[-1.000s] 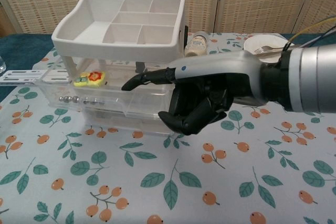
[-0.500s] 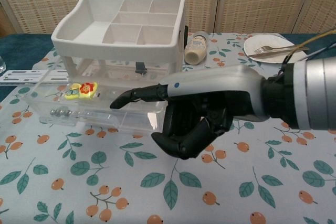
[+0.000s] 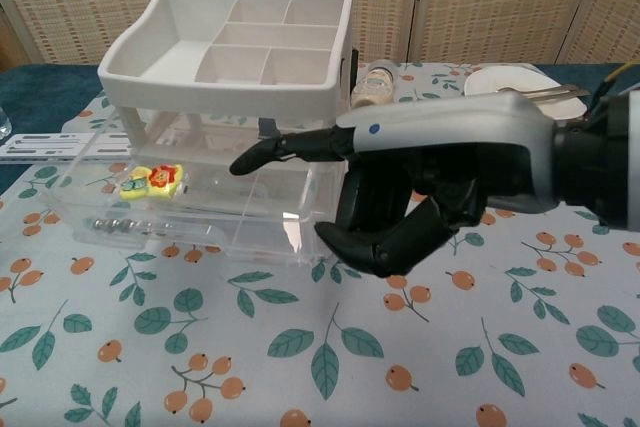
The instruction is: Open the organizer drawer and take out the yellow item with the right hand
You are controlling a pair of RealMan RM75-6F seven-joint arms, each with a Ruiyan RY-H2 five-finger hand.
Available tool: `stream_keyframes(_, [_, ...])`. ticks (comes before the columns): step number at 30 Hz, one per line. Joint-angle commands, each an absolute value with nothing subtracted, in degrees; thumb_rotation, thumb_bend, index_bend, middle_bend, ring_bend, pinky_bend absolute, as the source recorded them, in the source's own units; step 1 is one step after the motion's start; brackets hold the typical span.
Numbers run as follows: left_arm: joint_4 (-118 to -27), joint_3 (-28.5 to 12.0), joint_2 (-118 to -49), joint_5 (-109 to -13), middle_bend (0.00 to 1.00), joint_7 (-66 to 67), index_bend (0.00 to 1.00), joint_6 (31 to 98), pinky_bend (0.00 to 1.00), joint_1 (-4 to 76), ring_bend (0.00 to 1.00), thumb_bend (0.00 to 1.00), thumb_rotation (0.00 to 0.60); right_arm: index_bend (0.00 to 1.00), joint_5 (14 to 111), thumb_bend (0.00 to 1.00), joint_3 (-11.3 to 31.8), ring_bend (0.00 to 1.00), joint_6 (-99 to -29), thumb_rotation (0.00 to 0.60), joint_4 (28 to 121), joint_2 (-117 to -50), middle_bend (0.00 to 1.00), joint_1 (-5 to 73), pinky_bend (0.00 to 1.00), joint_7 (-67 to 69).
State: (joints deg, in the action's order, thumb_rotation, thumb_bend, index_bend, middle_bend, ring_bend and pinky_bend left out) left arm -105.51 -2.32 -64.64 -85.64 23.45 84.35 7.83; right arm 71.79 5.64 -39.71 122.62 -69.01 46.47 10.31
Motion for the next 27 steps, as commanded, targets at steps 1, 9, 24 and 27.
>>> stream_keyframes(1, [-105.47, -2.35, -64.66, -85.65, 0.0, 23.64, 0.0, 84.39, 0.13, 7.82, 0.04, 0.29, 0.6, 0.03, 73.69, 0.69, 6.29, 1.0, -40.68, 0.6, 124.05, -67.0, 0.97, 45.36, 0.93, 12.92])
stream_keyframes(9, [-105.88, -2.34, -64.55, -85.99, 0.0, 23.86, 0.0, 84.84, 0.13, 7.66, 0.04, 0.29, 0.6, 0.03, 78.16, 0.69, 10.68, 1.0, -43.02, 0.6, 123.18, -64.47, 0.97, 46.02, 0.93, 15.72])
stream_keyframes(24, [-106.32, -2.3, -64.27, -86.17, 0.0, 24.13, 0.0, 85.44, 0.13, 7.23, 0.04, 0.29, 0.6, 0.25, 77.47, 0.49, 16.48, 1.0, -40.23, 0.6, 114.79, -67.75, 0.96, 57.14, 1.0, -2.03])
stream_keyframes(27, [-106.32, -2.18, -64.25, -86.27, 0.0, 24.19, 0.0, 85.49, 0.13, 7.13, 0.04, 0.29, 0.6, 0.26, 76.66, 0.45, 16.21, 1.0, -39.48, 0.6, 114.47, -68.11, 0.95, 59.46, 1.0, -9.26])
